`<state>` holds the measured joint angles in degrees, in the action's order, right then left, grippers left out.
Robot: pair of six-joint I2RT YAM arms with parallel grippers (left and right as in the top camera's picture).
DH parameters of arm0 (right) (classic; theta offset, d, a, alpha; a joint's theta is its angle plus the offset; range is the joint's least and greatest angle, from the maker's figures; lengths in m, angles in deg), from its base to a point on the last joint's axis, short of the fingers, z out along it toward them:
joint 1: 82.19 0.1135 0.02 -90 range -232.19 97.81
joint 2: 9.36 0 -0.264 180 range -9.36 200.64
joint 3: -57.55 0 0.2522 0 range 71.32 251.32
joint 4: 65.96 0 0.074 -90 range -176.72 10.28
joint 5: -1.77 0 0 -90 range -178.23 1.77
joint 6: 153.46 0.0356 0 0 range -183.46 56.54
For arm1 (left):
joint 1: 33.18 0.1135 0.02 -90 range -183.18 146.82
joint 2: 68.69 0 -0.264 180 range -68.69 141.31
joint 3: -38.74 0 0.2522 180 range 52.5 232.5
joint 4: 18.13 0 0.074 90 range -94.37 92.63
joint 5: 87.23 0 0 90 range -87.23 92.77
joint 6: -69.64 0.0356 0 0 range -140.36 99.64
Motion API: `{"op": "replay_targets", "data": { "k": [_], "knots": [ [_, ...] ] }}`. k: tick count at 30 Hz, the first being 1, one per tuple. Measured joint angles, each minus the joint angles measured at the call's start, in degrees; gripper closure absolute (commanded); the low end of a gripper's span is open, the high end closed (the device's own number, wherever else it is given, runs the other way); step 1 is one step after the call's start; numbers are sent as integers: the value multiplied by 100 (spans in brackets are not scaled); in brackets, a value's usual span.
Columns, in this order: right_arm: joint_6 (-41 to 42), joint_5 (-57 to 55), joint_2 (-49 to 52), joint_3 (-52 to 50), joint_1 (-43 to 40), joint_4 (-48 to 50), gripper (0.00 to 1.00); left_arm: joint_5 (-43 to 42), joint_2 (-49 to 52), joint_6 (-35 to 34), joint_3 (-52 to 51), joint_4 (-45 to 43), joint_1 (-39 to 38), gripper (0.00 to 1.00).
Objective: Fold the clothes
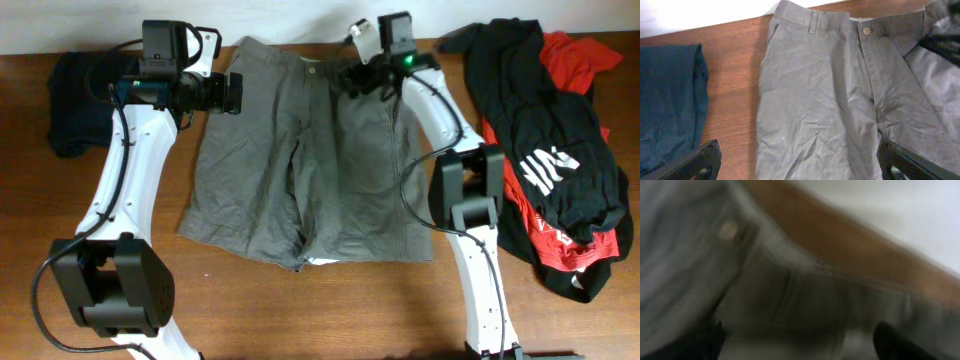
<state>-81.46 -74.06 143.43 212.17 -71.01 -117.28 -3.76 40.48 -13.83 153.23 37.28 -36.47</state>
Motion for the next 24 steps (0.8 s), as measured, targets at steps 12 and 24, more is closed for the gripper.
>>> {"op": "replay_targets", "data": {
  "k": [12,24],
  "knots": [
    [721,48,-2361,728,-11,-4704,5,-68,0,-151,0,1305,0,1],
    [1523,44,-2127,-251,-334,-4813,8,-205,2,-352,0,1871,-136,1]
  ]
}}
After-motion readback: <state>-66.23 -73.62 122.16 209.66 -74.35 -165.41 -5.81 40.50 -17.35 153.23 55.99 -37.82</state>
